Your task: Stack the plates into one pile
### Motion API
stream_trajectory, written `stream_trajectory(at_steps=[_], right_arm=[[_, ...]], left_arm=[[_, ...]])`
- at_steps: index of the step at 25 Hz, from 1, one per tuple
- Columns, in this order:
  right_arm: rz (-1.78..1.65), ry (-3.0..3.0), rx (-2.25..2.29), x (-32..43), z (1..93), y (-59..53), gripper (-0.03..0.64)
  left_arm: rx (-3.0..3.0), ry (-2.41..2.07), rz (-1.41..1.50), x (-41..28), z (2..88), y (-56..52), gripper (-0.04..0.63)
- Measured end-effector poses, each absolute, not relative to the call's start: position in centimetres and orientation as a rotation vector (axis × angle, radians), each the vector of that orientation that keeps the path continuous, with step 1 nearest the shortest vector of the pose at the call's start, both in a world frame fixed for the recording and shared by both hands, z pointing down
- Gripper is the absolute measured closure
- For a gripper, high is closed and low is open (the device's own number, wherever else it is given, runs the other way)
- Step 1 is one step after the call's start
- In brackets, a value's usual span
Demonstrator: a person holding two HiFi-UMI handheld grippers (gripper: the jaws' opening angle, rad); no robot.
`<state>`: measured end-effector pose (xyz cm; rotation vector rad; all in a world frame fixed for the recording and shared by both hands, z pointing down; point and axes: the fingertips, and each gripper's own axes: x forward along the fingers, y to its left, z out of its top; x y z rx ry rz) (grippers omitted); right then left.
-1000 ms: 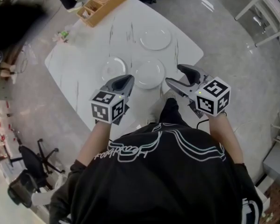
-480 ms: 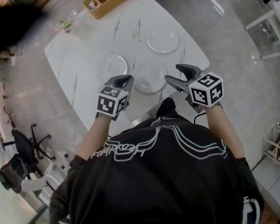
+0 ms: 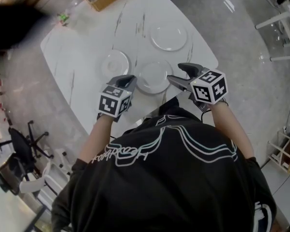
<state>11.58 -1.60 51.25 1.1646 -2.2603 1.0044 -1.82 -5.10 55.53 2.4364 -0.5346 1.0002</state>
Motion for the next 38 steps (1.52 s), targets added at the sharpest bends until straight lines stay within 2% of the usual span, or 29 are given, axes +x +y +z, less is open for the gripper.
stream_trajectory(at_steps=[38], right_arm=[[1.344, -2.225, 1.138, 9.8, 55.6, -0.5, 0.325]], left_arm=[[2.353, -0.544, 0.975, -2.1, 57.9, -5.0, 0.557]])
